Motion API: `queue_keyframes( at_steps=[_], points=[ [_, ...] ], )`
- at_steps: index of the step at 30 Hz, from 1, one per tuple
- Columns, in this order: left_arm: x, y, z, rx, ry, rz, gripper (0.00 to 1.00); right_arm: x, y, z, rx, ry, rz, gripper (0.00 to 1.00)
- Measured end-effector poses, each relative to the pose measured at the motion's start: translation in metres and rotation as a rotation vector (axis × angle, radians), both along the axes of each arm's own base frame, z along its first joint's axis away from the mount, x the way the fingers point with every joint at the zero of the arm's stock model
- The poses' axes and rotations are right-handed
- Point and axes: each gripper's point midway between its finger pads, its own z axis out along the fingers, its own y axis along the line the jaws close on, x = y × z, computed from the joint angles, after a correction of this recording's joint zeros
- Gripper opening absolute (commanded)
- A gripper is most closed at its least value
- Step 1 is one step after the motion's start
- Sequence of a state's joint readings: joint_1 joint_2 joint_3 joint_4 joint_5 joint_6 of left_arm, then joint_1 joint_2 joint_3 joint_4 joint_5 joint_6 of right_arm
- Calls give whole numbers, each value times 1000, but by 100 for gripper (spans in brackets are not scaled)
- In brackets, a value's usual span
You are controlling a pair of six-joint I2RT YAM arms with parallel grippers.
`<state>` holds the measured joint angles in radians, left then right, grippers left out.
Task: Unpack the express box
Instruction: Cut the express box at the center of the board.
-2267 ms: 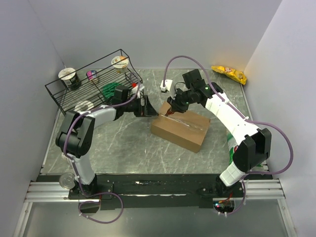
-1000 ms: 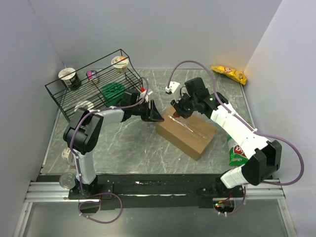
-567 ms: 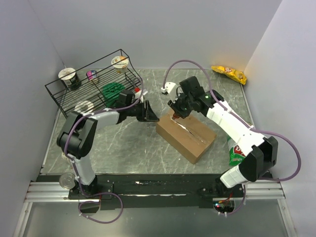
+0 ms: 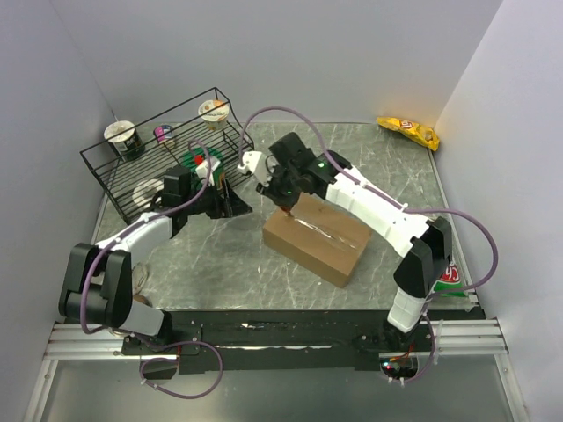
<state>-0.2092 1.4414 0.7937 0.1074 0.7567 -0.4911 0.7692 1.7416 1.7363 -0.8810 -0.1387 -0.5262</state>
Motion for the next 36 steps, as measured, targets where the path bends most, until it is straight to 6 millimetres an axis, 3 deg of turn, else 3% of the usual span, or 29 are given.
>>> queue_keyframes(
  at_steps=[4,8,12,21,26,36],
  points=[
    [-4,0,-3,3,7,-10,81,-8,20,1,29,10,62,0],
    [-6,-2,-2,-7,6,-25,81,-9,20,2,40,4,67,0],
    [-9,-13,-9,-26,23,-74,82,-15,5,3,69,-4,59,0],
    [-8,-65,-34,35,81,-196,76,-36,-35,4,143,-43,-5,0],
    [-1,-71,-56,55,161,-195,66,-41,-43,2,145,-42,-40,0],
    [1,-76,-52,32,188,-186,54,-46,-63,-11,68,1,-135,0]
  ],
)
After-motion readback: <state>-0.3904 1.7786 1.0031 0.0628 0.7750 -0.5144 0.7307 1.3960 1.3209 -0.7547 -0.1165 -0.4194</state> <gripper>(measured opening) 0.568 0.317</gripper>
